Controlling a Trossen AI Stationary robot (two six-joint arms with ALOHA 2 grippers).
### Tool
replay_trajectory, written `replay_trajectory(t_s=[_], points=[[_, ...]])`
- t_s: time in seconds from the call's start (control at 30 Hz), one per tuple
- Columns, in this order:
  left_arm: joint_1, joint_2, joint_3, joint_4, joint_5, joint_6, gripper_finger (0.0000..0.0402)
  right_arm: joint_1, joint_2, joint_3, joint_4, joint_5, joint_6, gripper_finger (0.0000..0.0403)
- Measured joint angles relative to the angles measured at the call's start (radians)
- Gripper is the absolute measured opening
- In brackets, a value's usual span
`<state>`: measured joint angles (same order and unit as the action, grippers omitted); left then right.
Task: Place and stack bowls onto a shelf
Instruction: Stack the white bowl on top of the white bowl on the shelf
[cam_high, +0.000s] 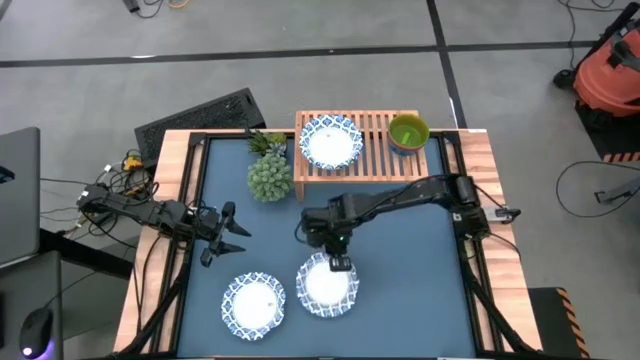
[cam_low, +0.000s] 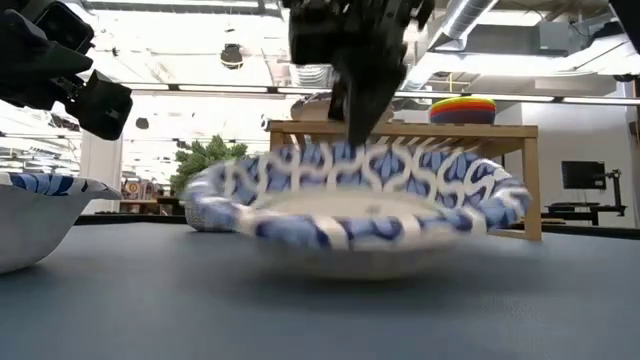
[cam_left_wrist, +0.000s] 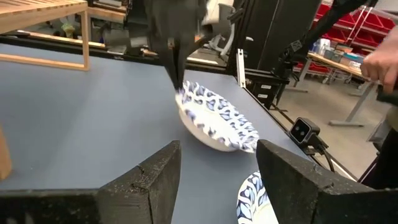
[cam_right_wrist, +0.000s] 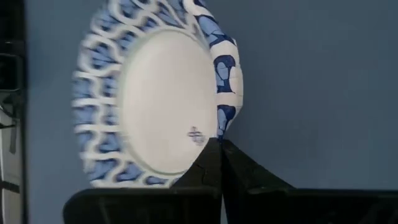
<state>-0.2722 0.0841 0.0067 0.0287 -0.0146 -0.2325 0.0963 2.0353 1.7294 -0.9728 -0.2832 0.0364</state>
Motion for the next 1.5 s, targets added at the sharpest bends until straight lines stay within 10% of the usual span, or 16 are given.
replay_trajectory(t_s=[0.6,0.8,1.5], points=[[0.000,0.000,0.000,0.000,0.000,-0.030,0.0197,-0.314,-0.497,0.000,0.028,0.001,0.178,0.0016],[0.000,0.000,0.000,0.000,0.000,-0.029,0.0197,-0.466,-0.613,0.001,0.096,0.178,0.358,0.0016],[0.000,0.000,0.000,0.000,0.001,-0.035,0.0197,-0.690,-0.434,0.000,0.012,0.113,0.438,0.0017]])
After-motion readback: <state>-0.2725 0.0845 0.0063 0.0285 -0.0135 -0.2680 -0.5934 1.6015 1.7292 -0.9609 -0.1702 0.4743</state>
